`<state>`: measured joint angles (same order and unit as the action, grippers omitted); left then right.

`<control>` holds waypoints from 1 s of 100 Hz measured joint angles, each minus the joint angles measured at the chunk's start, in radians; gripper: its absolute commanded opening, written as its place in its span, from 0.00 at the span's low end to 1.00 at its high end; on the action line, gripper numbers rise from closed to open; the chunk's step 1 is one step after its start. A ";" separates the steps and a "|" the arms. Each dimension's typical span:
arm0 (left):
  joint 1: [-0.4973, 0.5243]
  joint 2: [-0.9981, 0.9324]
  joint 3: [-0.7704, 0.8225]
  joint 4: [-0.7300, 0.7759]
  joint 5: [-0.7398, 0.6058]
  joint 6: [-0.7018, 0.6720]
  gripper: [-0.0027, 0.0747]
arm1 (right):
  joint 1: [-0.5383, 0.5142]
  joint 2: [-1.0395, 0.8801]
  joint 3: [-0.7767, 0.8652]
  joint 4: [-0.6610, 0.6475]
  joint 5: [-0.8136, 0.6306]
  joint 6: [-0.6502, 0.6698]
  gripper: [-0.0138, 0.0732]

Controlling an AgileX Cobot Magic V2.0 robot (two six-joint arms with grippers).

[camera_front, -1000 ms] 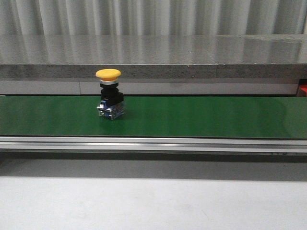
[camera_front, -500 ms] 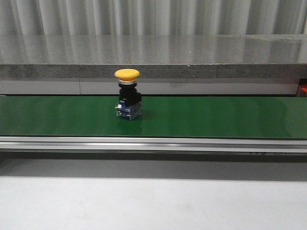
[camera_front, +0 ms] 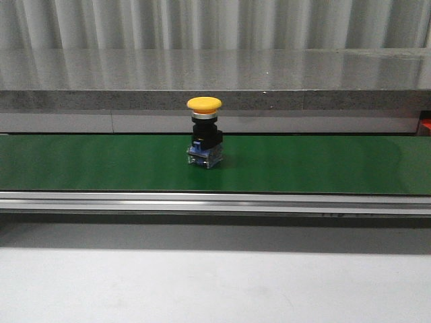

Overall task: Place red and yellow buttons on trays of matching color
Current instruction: 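Carry the red button into the red tray and open the right gripper, then reach the right gripper to the yellow button on the conveyor and grasp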

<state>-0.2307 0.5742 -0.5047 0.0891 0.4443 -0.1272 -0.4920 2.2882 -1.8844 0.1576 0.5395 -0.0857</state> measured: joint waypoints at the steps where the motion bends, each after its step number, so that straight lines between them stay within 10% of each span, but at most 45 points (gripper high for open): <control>1: 0.000 0.000 0.000 0.000 0.000 0.000 0.01 | 0.000 0.000 0.000 0.000 -0.002 0.000 0.39; 30: 0.000 0.000 0.000 0.000 0.000 0.000 0.01 | 0.000 0.002 -0.023 0.002 0.017 0.000 0.85; 100: 0.000 0.000 0.000 0.000 0.000 0.000 0.01 | 0.085 -0.488 0.049 0.006 0.253 -0.075 0.85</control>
<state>-0.2307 0.5742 -0.5047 0.0891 0.4443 -0.1272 -0.4071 1.8002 -1.8357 0.1636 0.7926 -0.1605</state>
